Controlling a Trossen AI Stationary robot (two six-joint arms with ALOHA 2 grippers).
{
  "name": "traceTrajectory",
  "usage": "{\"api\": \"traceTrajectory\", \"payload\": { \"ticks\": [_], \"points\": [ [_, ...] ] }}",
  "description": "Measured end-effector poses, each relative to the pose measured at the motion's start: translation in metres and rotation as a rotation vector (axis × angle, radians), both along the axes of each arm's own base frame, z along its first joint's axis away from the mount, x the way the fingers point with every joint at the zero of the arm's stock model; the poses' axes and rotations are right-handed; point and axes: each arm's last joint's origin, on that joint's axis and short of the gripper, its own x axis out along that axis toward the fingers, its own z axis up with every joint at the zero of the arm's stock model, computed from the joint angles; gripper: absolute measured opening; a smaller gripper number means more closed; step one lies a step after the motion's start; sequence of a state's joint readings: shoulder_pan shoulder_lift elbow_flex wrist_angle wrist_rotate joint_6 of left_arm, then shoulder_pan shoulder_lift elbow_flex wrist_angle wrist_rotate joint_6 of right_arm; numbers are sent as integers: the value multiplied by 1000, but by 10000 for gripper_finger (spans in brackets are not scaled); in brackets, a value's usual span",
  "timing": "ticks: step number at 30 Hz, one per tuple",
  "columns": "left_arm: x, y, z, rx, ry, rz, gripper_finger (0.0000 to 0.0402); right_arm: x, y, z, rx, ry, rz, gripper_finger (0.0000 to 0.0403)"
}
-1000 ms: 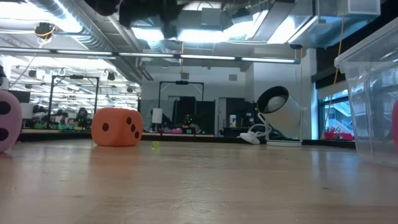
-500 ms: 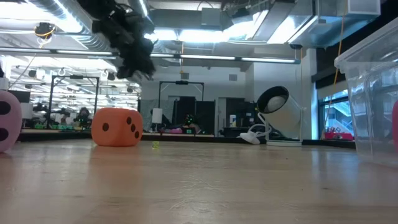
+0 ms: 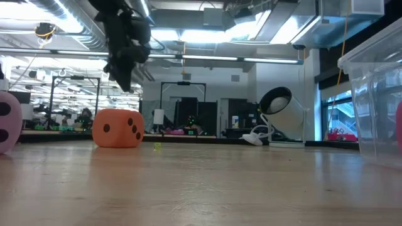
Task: Pick & Place Dice
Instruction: Put the small orange die into the transparent bin
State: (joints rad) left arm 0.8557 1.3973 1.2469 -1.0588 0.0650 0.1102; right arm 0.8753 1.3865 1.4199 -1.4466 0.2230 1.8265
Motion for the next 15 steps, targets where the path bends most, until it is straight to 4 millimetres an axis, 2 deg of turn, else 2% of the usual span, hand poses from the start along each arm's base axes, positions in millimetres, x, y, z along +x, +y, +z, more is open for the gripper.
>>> {"api": "traceTrajectory", "payload": {
  "ticks": [9, 15],
  "points": [
    [13, 16, -28, -53, 104, -30, 124, 0, 6, -31, 17, 37, -26, 47],
    [20, 26, -47, -83, 155, -42, 147, -1, 5, -46, 0, 58, -65, 47]
  ]
}}
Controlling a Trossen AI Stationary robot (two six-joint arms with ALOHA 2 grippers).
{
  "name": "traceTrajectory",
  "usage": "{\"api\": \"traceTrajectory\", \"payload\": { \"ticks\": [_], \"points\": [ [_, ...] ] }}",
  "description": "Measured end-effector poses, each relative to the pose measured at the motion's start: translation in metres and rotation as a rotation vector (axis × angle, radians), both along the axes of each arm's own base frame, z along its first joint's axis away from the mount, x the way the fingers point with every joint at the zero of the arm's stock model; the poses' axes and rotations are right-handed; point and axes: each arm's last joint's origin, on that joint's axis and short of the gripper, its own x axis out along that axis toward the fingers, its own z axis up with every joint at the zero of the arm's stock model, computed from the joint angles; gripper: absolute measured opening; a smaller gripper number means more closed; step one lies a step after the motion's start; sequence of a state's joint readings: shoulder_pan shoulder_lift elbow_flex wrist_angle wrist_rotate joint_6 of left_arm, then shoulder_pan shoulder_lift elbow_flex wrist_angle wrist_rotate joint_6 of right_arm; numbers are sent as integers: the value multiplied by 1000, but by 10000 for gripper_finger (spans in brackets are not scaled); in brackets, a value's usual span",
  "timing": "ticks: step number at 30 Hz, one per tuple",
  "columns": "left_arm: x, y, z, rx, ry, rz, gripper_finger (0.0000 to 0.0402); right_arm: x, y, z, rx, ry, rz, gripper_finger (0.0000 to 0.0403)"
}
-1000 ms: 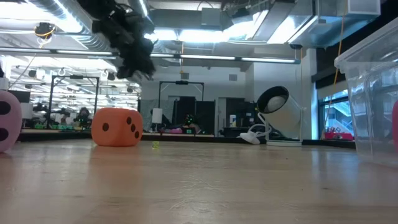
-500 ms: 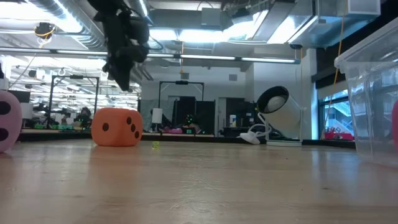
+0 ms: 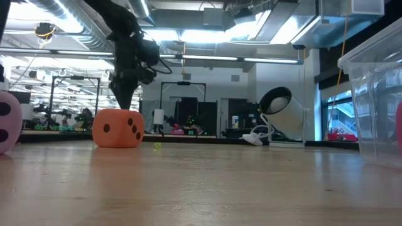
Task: Pick & Place Dice
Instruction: Put the small orange die into the transparent bin, then put the small yellow die into the transparent bin
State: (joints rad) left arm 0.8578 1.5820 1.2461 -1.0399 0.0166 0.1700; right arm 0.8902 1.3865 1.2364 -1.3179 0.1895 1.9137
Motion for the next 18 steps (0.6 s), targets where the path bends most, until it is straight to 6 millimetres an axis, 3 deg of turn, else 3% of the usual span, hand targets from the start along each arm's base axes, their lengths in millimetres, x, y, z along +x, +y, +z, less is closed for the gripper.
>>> {"api": "traceTrajectory", "payload": {
  "ticks": [6, 13, 18],
  "points": [
    [2, 9, -8, 6, -6, 17, 150, 0, 1, -20, 35, 21, -77, 53],
    [1, 11, -10, -2, -2, 31, 151, 0, 2, -34, 52, 24, -120, 186],
    [1, 11, -10, -4, -2, 31, 151, -1, 1, -37, 55, 38, -115, 247]
  ]
}}
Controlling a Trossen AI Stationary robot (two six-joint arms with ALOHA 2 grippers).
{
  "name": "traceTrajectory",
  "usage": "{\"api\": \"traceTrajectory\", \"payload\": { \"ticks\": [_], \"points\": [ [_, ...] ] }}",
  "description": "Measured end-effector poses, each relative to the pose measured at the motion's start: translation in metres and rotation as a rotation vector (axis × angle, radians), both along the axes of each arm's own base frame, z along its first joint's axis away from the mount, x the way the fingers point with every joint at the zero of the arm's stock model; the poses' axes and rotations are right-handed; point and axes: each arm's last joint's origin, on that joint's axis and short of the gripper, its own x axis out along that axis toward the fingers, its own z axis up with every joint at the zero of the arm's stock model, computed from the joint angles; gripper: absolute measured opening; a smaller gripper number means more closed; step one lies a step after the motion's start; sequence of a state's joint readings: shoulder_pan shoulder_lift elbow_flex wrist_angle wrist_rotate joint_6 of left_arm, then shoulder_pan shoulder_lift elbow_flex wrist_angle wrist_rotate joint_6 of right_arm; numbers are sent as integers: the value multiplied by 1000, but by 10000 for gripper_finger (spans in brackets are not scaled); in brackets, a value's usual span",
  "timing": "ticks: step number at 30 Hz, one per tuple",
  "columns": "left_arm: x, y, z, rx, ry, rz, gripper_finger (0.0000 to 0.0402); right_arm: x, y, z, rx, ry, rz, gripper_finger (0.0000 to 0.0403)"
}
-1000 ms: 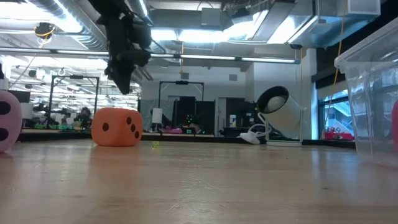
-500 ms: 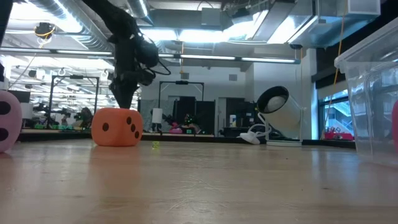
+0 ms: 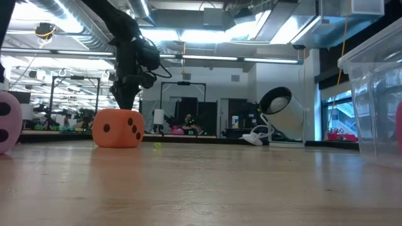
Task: Pick & Place Dice
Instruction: Put the small yellow die into the transparent bin
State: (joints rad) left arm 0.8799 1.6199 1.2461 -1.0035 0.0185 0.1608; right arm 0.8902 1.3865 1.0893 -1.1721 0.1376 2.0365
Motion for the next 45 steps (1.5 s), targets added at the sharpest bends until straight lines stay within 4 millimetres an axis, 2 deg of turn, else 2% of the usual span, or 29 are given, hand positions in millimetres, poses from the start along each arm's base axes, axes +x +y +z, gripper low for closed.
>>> {"api": "traceTrajectory", "payload": {
  "ticks": [5, 13, 22, 32, 39, 45],
  "points": [
    [0, 0, 0, -2, 1, 0, 151, 2, 2, 0, 15, -19, 22, 274],
    [1, 3, -2, 19, 10, -13, 151, 2, 2, 0, 15, -24, 2, 271],
    [7, 10, -34, -111, 79, 18, 150, 2, 2, 0, 16, -28, 1, 252],
    [10, 16, -52, -113, 118, 24, 150, 4, 4, 1, 38, -46, 1, 234],
    [2, 7, -74, -139, 159, 42, 150, 4, 4, 1, 38, -46, 1, 226],
    [1, 8, -78, -111, 74, 123, 150, 4, 4, 1, 40, -48, 1, 224]
  ]
}}
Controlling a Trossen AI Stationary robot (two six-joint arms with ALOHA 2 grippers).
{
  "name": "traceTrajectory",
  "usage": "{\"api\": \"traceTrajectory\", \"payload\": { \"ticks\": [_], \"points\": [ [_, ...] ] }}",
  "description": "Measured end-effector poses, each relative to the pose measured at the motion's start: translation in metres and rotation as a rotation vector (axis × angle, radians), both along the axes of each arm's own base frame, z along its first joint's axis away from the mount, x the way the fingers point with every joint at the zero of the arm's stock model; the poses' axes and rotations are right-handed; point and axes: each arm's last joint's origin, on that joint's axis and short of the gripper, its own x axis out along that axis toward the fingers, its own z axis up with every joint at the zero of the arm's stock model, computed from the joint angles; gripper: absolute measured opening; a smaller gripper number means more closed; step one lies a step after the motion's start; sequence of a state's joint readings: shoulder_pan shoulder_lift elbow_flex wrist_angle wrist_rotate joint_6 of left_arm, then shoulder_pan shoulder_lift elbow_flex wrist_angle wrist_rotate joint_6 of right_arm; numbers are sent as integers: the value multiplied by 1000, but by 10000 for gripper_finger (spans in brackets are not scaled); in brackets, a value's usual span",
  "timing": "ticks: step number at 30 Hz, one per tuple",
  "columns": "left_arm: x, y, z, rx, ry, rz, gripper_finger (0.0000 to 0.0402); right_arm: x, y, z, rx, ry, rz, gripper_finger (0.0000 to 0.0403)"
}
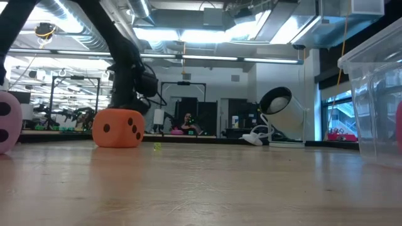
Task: Pick & Place Dice
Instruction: Put the small yellow die into the transparent bin
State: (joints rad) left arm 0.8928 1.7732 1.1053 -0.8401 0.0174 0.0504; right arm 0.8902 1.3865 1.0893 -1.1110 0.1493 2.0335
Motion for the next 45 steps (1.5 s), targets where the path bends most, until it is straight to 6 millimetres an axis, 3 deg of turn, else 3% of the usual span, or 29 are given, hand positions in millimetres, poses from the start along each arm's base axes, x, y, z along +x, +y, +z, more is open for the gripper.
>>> {"api": "traceTrajectory", "payload": {
  "ticks": [6, 25, 38, 45],
  "points": [
    [0, -2, 9, 29, -25, 7, 150, 0, 0, 0, 4, -3, 0, 223],
    [-3, 1, 9, 60, 11, -110, 149, 1, 1, 0, 6, -6, 3, 223],
    [-2, 1, 9, 48, -12, -176, 114, 1, 1, 0, 8, -8, 3, 223],
    [0, 0, -3, 7, 30, -170, 123, 1, 2, 0, 17, -14, 3, 223]
  ]
}}
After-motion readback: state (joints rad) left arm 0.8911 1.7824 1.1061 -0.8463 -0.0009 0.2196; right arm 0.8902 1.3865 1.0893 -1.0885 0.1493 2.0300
